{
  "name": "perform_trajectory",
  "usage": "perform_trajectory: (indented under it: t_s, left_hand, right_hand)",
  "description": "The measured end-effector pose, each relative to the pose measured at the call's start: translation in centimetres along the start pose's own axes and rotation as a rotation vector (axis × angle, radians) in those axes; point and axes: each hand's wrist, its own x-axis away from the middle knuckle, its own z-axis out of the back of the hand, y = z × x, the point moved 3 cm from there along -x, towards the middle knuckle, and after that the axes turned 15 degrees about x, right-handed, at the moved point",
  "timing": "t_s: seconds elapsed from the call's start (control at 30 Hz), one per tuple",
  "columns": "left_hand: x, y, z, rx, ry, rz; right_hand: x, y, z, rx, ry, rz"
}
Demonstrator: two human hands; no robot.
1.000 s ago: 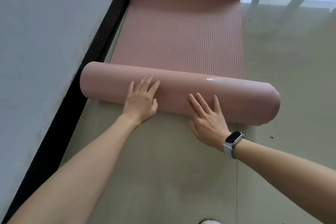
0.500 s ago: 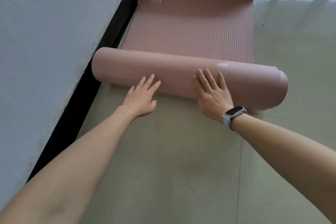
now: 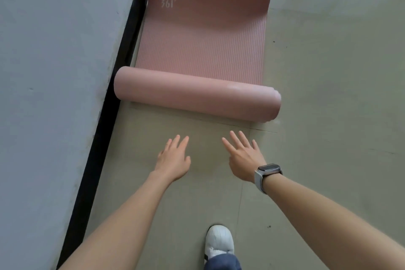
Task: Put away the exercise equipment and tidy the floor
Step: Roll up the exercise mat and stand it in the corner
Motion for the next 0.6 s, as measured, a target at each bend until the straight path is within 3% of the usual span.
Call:
perform_trajectory:
  t_s: [0.1, 0.27, 0.6]
  left_hand:
    - [2.7, 2.7, 1.2, 0.116, -0.037, 0.027]
    - [2.2, 3.9, 2.9, 0.096, -0.074, 0.014]
    - [-9.3, 1.1, -1.0, -0.042, -0.301, 0.088]
  right_hand:
    - [3.3, 0.9, 2.3, -0.017, -0.093, 0.027]
    - [1.6, 2.9, 4.9, 0.009, -0.153, 0.028]
    - [-9.4, 5.4, -0.2, 0.228, -0.379, 0.188]
